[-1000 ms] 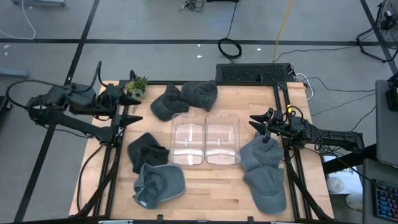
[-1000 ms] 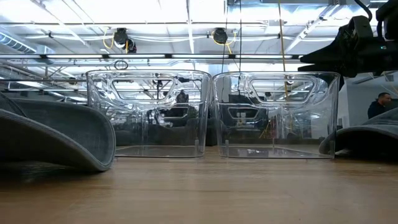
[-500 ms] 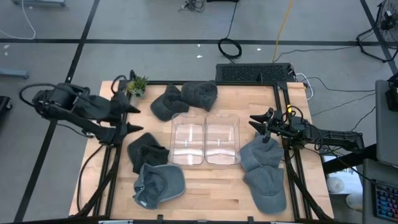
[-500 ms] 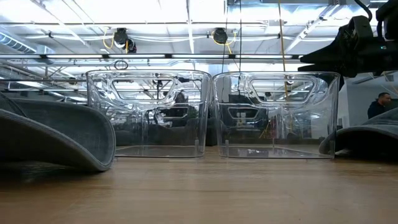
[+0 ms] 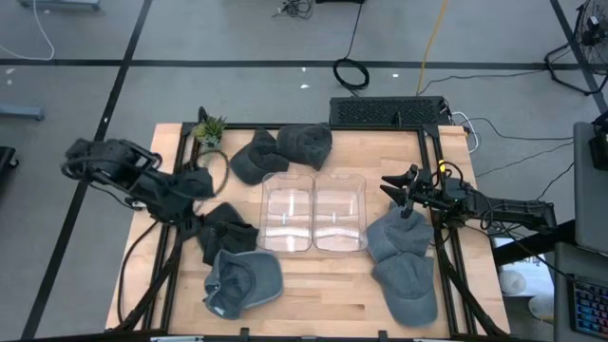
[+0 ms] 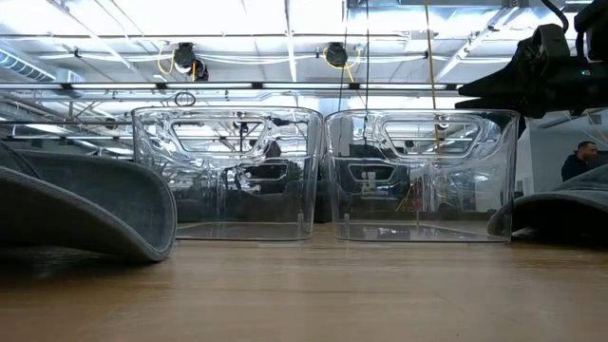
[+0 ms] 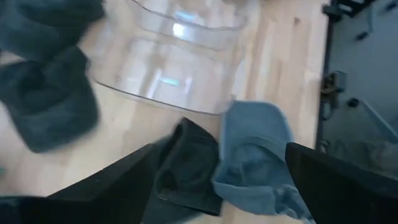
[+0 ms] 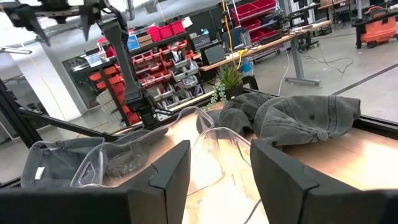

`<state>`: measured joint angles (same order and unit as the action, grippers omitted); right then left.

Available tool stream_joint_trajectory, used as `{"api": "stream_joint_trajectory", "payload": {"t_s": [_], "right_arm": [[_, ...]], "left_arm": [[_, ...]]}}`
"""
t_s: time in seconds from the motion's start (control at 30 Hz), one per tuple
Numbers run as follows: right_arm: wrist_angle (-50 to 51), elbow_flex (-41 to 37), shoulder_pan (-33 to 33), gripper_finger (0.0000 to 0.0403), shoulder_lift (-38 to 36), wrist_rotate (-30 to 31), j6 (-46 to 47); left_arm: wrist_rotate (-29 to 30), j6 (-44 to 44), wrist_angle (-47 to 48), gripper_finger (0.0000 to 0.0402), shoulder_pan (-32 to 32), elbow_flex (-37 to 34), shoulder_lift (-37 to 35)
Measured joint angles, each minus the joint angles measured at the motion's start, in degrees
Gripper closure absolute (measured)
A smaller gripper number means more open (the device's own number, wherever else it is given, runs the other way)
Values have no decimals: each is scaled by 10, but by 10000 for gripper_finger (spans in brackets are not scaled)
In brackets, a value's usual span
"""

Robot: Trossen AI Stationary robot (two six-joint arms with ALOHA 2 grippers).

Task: Pick & Place hat
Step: Put the bottom left gray cap into the left transparent bin

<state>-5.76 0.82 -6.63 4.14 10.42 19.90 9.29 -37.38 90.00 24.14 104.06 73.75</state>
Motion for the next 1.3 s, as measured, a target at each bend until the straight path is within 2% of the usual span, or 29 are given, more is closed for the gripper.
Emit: {"api": "stream_joint_trajectory", "payload": {"t_s": [0.3,0.47,0.67,0.9,1.07,1.3], "right_arm": [[0,0,0,248,0,0,0],[0,0,0,248,0,0,0],[0,0,0,248,0,0,0],[0,0,0,248,0,0,0],[0,0,0,248,0,0,0],[0,0,0,248,0,0,0]], "left_arm": [[-84,-74,0,39,-1,4,73],[-103,-30,0,39,-2,-5,102],[-93,48,1,39,-2,-72,102],[-50,19,-29,39,-1,-142,99],[-48,9,-101,39,-1,-198,99],[-72,49,-197,39,-1,-290,98]]}}
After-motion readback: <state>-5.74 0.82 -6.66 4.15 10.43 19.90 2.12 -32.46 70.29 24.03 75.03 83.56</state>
